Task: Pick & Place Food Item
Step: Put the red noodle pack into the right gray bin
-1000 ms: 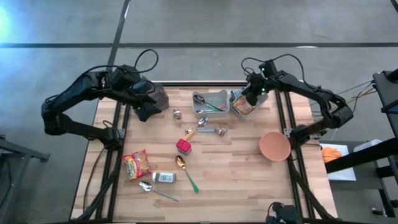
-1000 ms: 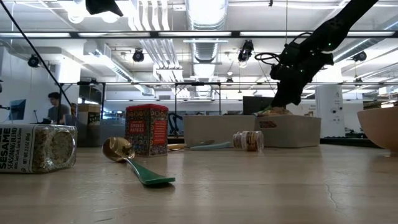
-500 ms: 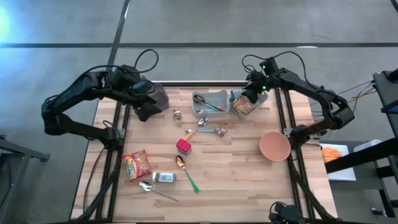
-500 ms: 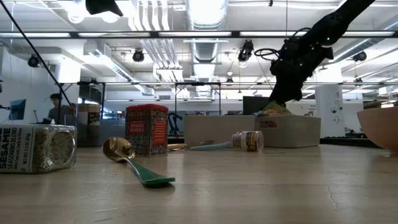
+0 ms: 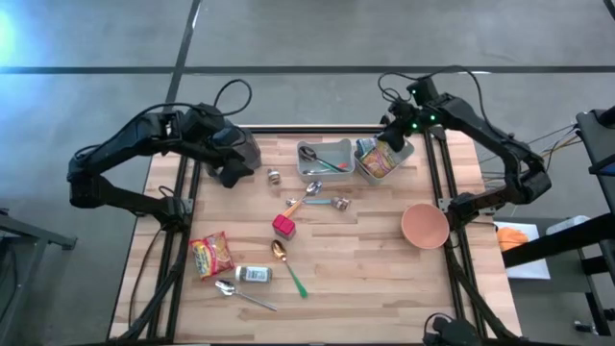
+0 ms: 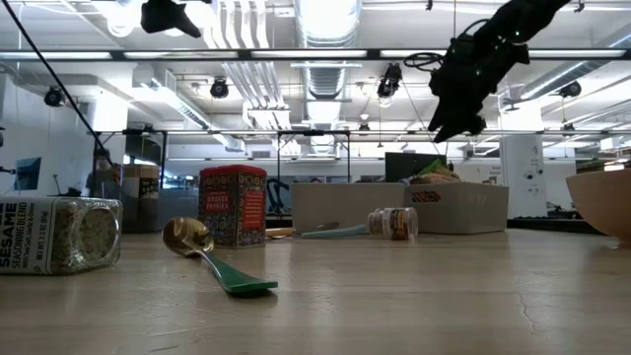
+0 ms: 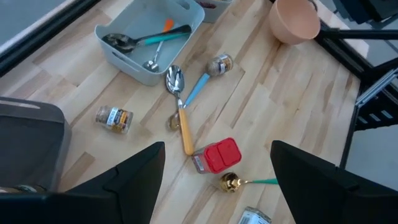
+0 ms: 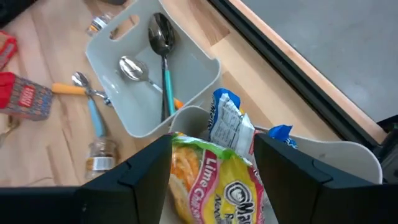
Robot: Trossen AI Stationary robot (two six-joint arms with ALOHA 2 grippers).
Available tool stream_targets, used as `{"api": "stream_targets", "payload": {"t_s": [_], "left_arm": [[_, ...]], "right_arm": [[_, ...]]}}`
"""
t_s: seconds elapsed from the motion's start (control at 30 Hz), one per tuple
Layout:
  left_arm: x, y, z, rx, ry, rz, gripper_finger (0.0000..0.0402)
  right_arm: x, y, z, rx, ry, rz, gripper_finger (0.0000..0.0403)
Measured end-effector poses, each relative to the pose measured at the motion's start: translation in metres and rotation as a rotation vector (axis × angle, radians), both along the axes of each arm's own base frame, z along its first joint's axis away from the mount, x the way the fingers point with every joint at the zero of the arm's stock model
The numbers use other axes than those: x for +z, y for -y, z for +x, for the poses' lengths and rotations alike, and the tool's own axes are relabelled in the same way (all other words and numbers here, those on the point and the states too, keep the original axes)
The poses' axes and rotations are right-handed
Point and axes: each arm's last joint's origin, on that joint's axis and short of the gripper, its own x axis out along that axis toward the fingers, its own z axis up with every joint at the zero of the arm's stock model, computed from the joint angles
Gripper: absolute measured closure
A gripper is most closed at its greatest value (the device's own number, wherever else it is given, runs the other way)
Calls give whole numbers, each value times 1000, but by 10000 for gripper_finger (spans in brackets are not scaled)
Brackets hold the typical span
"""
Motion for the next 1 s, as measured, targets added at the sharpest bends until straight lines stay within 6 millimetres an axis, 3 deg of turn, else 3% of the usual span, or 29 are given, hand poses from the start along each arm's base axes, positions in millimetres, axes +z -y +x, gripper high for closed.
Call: {"api": "stream_targets", "payload": {"t_s": [0.4,0.57,1.0], "left_arm": [[-42,1,8,-36,-116,-73,105],[-62,11,1,-90,-241,-227,105],[-147,21,-21,122,-634,-515,106]], "right_arm": [[28,-40,44,221,7,-37,177],[26,-56,57,237,-59,-82,177],[3,-71,63,255,-105,-10,177]]}}
